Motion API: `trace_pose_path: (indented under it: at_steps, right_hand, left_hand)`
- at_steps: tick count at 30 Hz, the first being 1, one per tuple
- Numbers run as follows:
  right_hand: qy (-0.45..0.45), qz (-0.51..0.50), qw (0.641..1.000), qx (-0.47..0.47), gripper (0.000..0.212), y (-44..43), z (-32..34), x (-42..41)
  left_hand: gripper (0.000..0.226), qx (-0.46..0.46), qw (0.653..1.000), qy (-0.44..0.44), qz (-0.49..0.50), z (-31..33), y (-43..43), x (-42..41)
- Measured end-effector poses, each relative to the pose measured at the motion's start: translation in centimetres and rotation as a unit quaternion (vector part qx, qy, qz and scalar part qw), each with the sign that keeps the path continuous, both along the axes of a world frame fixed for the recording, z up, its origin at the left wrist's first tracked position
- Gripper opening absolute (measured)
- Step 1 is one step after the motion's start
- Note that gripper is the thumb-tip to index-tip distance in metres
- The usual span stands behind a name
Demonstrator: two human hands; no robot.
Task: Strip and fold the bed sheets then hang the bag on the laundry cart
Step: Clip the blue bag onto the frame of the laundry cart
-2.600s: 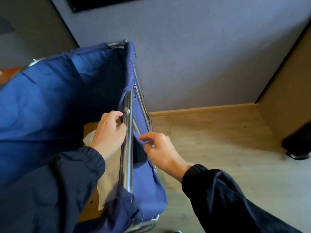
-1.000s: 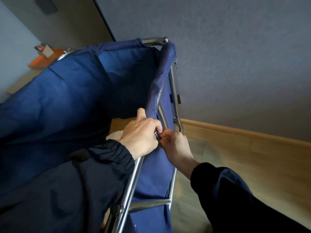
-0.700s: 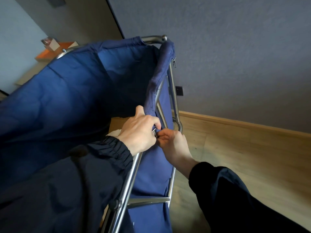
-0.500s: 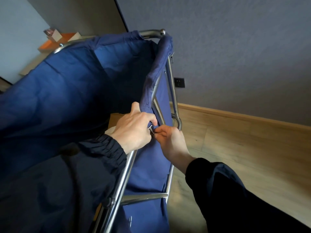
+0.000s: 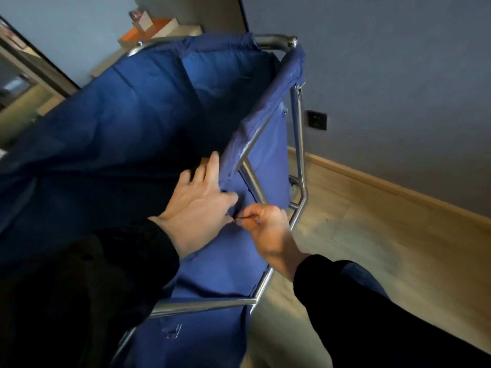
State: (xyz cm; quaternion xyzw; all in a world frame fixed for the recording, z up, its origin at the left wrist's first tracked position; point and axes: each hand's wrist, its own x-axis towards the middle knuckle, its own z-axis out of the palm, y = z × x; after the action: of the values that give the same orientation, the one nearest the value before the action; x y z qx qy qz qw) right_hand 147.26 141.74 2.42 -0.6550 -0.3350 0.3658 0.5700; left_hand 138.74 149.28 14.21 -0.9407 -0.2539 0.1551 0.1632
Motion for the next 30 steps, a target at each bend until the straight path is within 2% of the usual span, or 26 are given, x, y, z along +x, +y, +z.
trace_pose_path:
  at_steps: [5,9,13,18,23,30]
  right_hand:
    - [-0.019,0.026,0.999,0.020,0.038,-0.3,-0.1,1.2]
    - [-0.037,0.020,0.998,0.036,0.007,-0.7,0.1,1.6]
    - [0.040,0.043,0.998,0.032,0.020,-0.8,-0.5,1.1]
    - [0.023,0.040,0.998,0.036,0.019,-0.7,-0.7,1.1]
    - [0.003,0.032,0.999,0.041,0.019,-0.8,-0.7,1.2]
    - [0.044,0.020,0.997,0.052,0.013,-1.1,-0.7,1.4]
  left_hand:
    - [0.036,0.068,0.996,-0.038,-0.043,-0.8,-0.9,-0.6]
    - [0.028,0.080,0.992,-0.026,-0.094,-1.1,-1.3,-0.4]
    - [0.026,0.076,0.991,-0.046,-0.097,-1.4,-1.2,-0.2]
    - [0.028,0.073,0.992,-0.051,-0.094,-1.4,-1.1,-0.4]
    - [0.020,0.068,0.992,-0.048,-0.090,-1.6,-1.0,-0.2]
    - [0.017,0.032,0.997,-0.056,-0.041,-1.8,-0.9,-0.6]
